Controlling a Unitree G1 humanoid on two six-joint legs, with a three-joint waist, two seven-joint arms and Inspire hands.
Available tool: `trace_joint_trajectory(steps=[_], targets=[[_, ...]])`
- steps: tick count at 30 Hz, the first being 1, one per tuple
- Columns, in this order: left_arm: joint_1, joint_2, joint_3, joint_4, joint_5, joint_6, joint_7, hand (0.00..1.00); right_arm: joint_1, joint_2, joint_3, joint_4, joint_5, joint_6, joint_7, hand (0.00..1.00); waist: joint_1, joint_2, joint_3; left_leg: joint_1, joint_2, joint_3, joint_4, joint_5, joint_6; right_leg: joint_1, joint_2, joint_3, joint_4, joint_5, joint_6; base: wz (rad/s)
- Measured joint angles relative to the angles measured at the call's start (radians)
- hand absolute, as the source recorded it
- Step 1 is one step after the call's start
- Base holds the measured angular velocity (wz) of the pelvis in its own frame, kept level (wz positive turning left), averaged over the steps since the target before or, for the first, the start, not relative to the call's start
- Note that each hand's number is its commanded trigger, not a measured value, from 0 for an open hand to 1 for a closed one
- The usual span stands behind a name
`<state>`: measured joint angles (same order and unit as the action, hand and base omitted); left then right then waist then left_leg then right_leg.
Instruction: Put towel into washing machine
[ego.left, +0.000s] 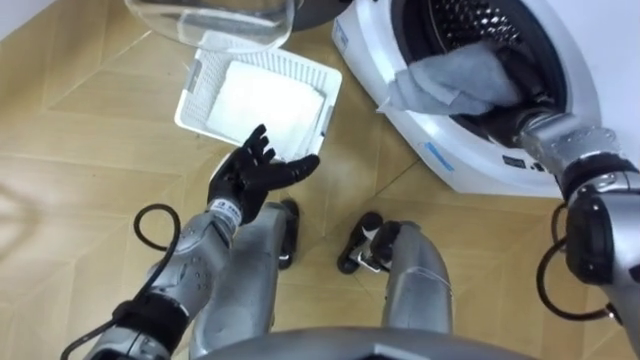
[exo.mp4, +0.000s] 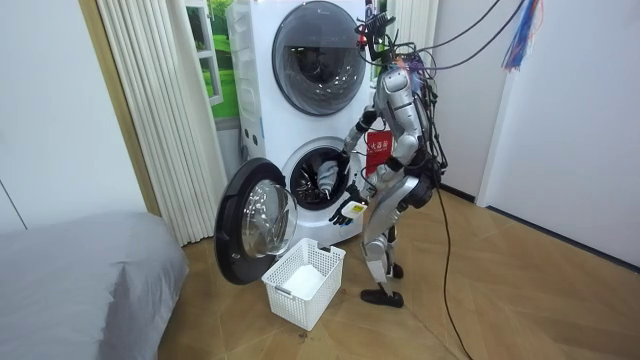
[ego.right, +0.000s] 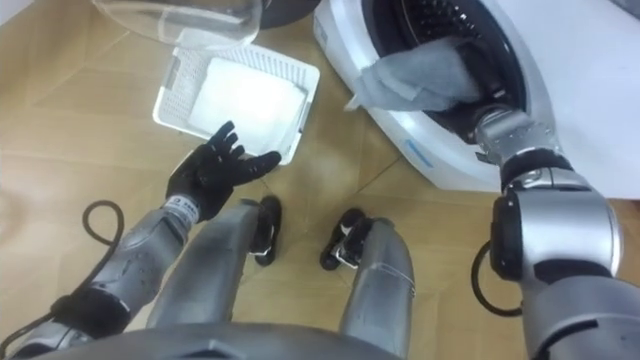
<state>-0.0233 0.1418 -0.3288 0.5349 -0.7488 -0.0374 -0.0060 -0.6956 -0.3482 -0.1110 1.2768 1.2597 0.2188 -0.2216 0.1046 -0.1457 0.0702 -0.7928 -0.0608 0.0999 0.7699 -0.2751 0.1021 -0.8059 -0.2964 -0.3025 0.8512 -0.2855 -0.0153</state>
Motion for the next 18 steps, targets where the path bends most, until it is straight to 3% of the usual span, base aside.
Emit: trace_joint_trajectory(steps=[3, 8, 15, 18], targets=[[0.0, -0.017, -0.001, 0.0, 0.001, -0.008, 0.019, 0.0, -0.01, 0.0, -0.034, -0.006, 0.038, -0.008, -0.074, 0.0, 0.0, 0.002, -0.0002, -0.002, -0.003, -0.003, 0.0, -0.003, 0.005, 0.0, 0.0, 0.001, -0.001, -0.004, 0.009, 0.05], [-0.003, -0.034, -0.008, -0.005, 0.044, -0.013, 0.034, 0.0, -0.025, 0.0, -0.069, -0.007, 0.158, -0.054, -0.204, 0.0, 0.0, 0.006, -0.0006, -0.001, -0.009, 0.004, -0.008, -0.005, 0.014, 0.001, -0.011, -0.002, 0.0, -0.011, 0.02, 0.07], [-0.007, -0.045, -0.008, -0.016, 0.086, -0.017, 0.059, 0.0, -0.024, 0.0, -0.103, -0.02, 0.257, -0.102, -0.309, 0.0, 0.0, 0.007, -0.0003, -0.002, -0.012, 0.008, -0.011, -0.008, 0.018, 0.004, -0.018, -0.008, 0.002, -0.015, 0.025, 0.05], [-0.008, -0.056, -0.01, -0.016, 0.087, -0.04, 0.064, 0.0, -0.024, 0.0, -0.11, -0.031, 0.306, -0.132, -0.346, 0.0, 0.0, 0.009, 0.0, -0.002, -0.016, 0.005, -0.012, -0.007, 0.02, 0.006, -0.02, -0.007, 0.002, -0.017, 0.028, 0.05]])
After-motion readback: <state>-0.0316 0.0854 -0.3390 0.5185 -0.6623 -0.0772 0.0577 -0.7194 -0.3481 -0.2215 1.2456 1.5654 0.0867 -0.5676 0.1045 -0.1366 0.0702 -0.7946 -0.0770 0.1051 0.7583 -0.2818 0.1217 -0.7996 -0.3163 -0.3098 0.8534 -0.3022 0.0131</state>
